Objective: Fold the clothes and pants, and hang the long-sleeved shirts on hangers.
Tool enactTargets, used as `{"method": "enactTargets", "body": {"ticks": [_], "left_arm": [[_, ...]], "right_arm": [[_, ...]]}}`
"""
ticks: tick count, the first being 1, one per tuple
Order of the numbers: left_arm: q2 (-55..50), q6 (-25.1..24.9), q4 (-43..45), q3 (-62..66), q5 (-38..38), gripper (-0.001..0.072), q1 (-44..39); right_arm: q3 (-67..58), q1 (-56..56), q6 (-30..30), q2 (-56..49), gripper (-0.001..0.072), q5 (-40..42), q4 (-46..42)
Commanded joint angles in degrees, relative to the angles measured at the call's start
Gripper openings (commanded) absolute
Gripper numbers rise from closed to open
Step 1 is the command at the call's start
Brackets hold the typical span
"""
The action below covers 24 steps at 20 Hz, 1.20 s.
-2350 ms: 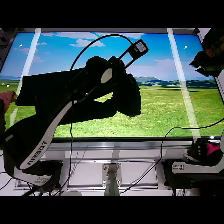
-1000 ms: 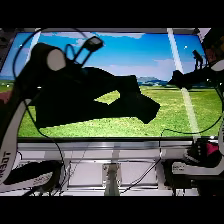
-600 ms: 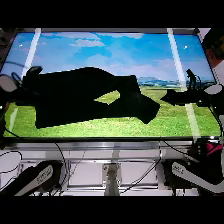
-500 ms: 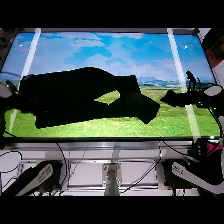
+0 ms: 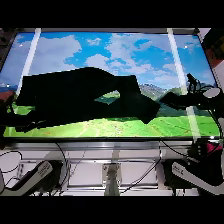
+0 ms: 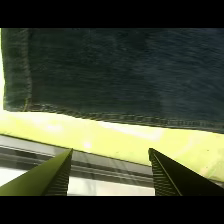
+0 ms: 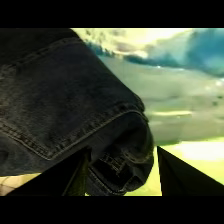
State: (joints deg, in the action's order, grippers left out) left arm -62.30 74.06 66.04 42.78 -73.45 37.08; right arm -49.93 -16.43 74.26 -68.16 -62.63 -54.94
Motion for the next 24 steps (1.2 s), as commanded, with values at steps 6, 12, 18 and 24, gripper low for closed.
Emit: {"method": "enactTargets", "body": {"ticks": [6,12,18,24], "left_arm": [[-6.56,3.21,1.27,-0.48,-1.38,0.0548,4.87],[-8.61,5.18,1.42,-0.48,3.41,0.0529,4.94],[-12.57,7.82,0.74,-0.46,5.57,0.0526,4.92],[-13.03,7.82,-2.01,-0.46,10.75,0.0498,4.92]], "right_arm": [[-1.99,0.00,1.11,-0.02,0.0488,-2.34,-1.31],[-4.81,0.04,1.79,-0.02,0.0487,-2.78,-1.18],[-4.81,0.02,1.79,0.00,0.0487,-2.99,-1.18],[-4.83,0.02,1.81,-0.02,0.0487,-4.20,-1.18]]}}
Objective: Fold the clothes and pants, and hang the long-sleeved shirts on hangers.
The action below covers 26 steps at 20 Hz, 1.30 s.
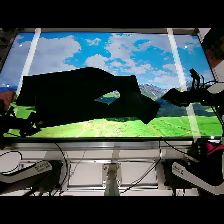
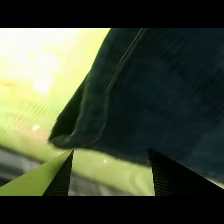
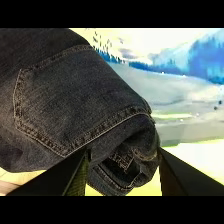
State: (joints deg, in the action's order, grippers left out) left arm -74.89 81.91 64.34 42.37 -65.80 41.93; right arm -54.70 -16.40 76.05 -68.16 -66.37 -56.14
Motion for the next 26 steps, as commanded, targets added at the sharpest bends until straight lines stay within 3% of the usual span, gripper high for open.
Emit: {"method": "enactTargets", "body": {"ticks": [1,4,5,6,7,8,9,10,11,15,18,21,26], "left_arm": [[-0.50,-0.02,-0.09,-0.04,3.34,0.0434,0.07],[-1.84,-0.04,-0.04,-0.04,3.82,0.0337,0.07],[-2.60,-0.07,-0.04,-0.04,3.91,0.0274,0.07],[-3.30,-0.42,-0.09,-0.04,3.91,0.0118,0.07],[-3.85,-1.79,-0.13,-0.02,4.15,0.0008,0.07],[-4.04,-2.75,-0.13,0.07,4.37,0.0012,0.07],[-3.98,-3.56,-0.31,0.35,4.13,0.0012,0.07],[-3.67,-4.13,-0.94,0.87,3.48,0.0012,0.07],[-2.78,-4.68,-2.58,1.66,2.54,0.0012,0.07],[4.98,-9.46,-19.74,7.34,1.33,0.0011,0.09],[11.28,-11.85,-31.32,13.03,1.81,0.0011,0.09],[15.28,-11.87,-31.39,15.32,3.50,0.0011,0.09],[16.17,-11.87,-31.39,15.32,4.11,0.0011,0.09]], "right_arm": [[-0.07,0.00,0.02,-0.02,0.0487,-0.46,0.04],[-0.07,0.00,1.38,-0.02,0.0486,-0.17,0.11],[-0.07,0.00,1.51,-0.02,0.0486,-0.02,0.17],[-0.07,0.00,1.51,0.00,0.0485,0.09,0.24],[-0.07,0.00,1.46,0.00,0.0483,0.70,0.26],[-0.07,0.00,1.46,0.00,0.0468,1.64,0.26],[-0.07,0.00,1.46,0.00,0.0372,2.86,0.28],[-0.07,0.00,1.46,0.00,0.0171,3.85,0.24],[-0.07,0.00,1.46,0.00,0.0036,4.66,-0.09],[2.40,-0.04,1.49,-0.02,0.0032,4.79,-1.99],[12.00,-0.04,0.37,0.00,0.0032,1.07,4.85],[19.91,-0.02,-3.80,0.31,0.0033,-1.55,13.44],[20.87,-0.04,-3.72,0.28,0.0060,-1.46,9.44]]}}
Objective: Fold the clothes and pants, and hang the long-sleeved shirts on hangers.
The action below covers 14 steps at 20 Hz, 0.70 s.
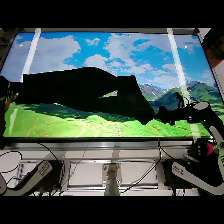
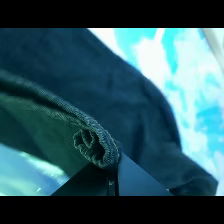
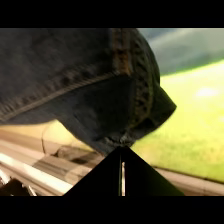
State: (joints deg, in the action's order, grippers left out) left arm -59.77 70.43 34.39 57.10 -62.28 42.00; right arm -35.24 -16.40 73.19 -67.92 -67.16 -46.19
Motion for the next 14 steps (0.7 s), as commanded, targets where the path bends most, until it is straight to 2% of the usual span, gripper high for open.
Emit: {"method": "enactTargets", "body": {"ticks": [1,2,3,8,10,12,14], "left_arm": [[1.05,-0.42,-1.44,0.57,0.57,0.0011,0.00],[1.05,-0.42,-1.44,0.57,0.59,0.0011,0.00],[1.05,-0.42,-1.44,0.57,0.57,0.0011,0.00],[1.05,-0.42,-1.46,0.57,0.57,0.0011,0.00],[1.05,-0.39,-1.49,0.57,0.59,0.0011,0.00],[1.05,-0.39,-1.49,0.57,0.59,0.0012,0.00],[1.05,-0.39,-1.49,0.57,0.59,0.0011,0.00]], "right_arm": [[1.25,-0.04,-0.85,-0.02,0.0251,-0.59,-1.40],[1.18,-0.02,-0.83,0.00,0.0501,-0.70,-2.03],[1.20,-0.02,-0.87,-0.02,0.0559,-0.94,-2.38],[1.20,0.02,-1.81,-0.11,0.0559,4.11,-1.38],[1.20,0.48,-1.81,-0.13,0.0558,2.43,-1.27],[1.27,3.23,-1.81,-0.13,0.0558,1.31,-2.25],[1.27,7.32,-1.53,-0.13,0.0545,4.17,-2.10]]}}
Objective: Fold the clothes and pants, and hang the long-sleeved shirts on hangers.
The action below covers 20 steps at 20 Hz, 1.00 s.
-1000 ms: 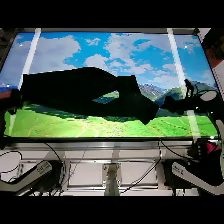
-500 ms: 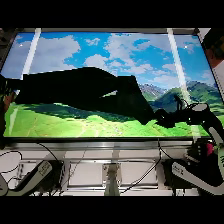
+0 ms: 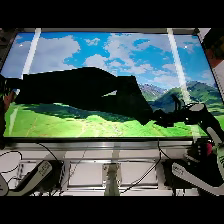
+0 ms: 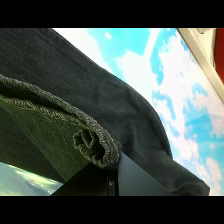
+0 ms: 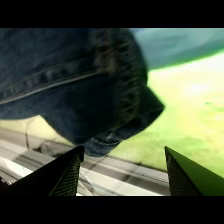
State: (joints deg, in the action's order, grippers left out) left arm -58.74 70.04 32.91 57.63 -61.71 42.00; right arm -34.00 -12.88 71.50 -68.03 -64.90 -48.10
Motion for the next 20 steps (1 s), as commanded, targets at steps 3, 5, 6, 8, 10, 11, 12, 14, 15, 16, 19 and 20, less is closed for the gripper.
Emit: {"method": "enactTargets", "body": {"ticks": [3,5,6,8,10,11,12,14,15,16,19,20], "left_arm": [[0.02,0.00,0.00,0.04,0.02,0.0011,0.00],[-0.11,0.00,0.00,0.04,0.00,0.0011,0.00],[-0.33,0.00,0.00,0.04,0.02,0.0011,0.00],[-1.16,0.00,-0.07,0.04,0.85,0.0011,0.00],[-2.25,0.02,-1.81,0.11,5.57,0.0011,0.11],[-2.84,0.02,-4.15,0.37,9.44,0.0011,0.28],[-3.43,0.02,-6.86,0.98,12.92,0.0010,0.31],[-5.42,-0.02,-11.78,4.50,15.56,0.0010,0.11],[-6.67,-0.02,-12.90,6.95,15.17,0.0010,-0.55],[-7.93,-0.02,-13.03,9.73,14.99,0.0010,-1.66],[-11.63,-0.02,-13.18,17.66,15.04,0.0010,-6.12],[-12.55,0.00,-13.75,20.13,15.02,0.0010,-7.43]], "right_arm": [[-0.04,8.90,1.57,-0.94,0.0543,6.78,-0.31],[-0.04,10.88,2.71,-2.69,0.0492,9.18,-0.26],[-0.04,11.63,2.69,-3.45,0.0333,10.01,-0.26],[-0.15,11.87,2.60,-3.78,0.0035,10.91,-0.31],[-3.37,9.33,3.45,-3.74,0.0032,8.17,-4.72],[-6.43,7.28,5.55,-3.74,0.0031,6.29,-8.41],[-10.56,4.59,7.52,-3.74,0.0030,4.98,-12.09],[-19.76,-0.76,9.79,-3.76,0.0029,5.05,-14.78],[-24.28,-2.49,10.29,-3.78,0.0030,5.86,-14.71],[-28.98,-3.34,10.29,-3.80,0.0029,7.54,-14.75],[-38.32,-2.78,11.06,-3.82,0.0029,16.50,-14.53],[-40.37,-2.49,12.20,-3.82,0.0030,20.15,-14.51]]}}
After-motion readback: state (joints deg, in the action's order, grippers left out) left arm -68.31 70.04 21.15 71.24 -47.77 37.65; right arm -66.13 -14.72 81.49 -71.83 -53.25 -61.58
